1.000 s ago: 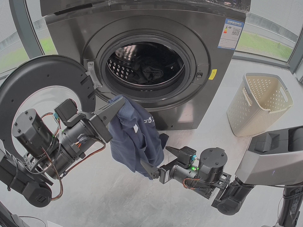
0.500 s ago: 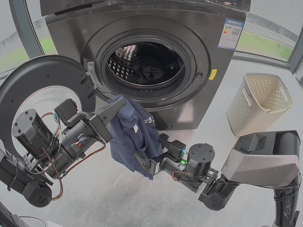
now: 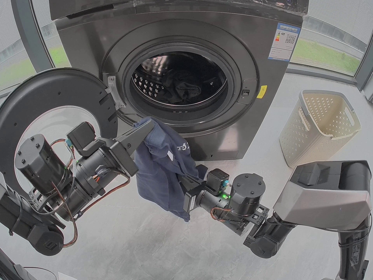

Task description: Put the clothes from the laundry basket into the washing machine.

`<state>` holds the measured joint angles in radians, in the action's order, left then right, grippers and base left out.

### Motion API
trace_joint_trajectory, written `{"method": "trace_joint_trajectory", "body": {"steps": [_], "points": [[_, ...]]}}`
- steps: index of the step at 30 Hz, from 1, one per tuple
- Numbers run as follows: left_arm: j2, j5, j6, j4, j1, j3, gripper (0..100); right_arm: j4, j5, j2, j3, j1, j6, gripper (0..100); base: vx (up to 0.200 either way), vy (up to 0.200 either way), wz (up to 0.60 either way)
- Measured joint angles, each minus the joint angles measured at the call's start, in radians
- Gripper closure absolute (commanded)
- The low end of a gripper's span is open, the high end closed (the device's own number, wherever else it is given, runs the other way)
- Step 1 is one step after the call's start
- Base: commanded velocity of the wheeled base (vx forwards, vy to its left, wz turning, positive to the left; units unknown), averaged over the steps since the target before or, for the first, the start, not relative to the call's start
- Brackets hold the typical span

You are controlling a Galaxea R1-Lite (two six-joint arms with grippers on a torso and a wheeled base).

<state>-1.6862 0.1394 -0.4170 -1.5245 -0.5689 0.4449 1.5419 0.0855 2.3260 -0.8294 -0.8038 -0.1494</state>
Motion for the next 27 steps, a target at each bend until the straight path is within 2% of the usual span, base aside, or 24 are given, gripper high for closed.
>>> {"method": "trace_joint_trajectory", "body": {"steps": [7,14,20,27], "points": [[0.0,0.0,0.0,0.0,0.001,0.0,100,-0.001,0.0,-0.098,0.103,0.028,0.003,100,0.0,0.0,0.0],[0.0,-0.001,0.0,0.0,0.003,0.004,100,-0.009,-0.003,-0.222,0.184,0.124,0.019,100,0.0,0.0,0.0],[0.0,0.0,0.0,0.0,0.002,0.008,100,-0.02,-0.008,-0.309,0.188,0.195,0.028,100,0.0,0.0,0.0],[-0.001,0.0,0.0,0.0,0.002,0.005,100,-0.035,-0.016,-0.382,0.177,0.221,0.037,100,0.0,0.0,0.0]]}}
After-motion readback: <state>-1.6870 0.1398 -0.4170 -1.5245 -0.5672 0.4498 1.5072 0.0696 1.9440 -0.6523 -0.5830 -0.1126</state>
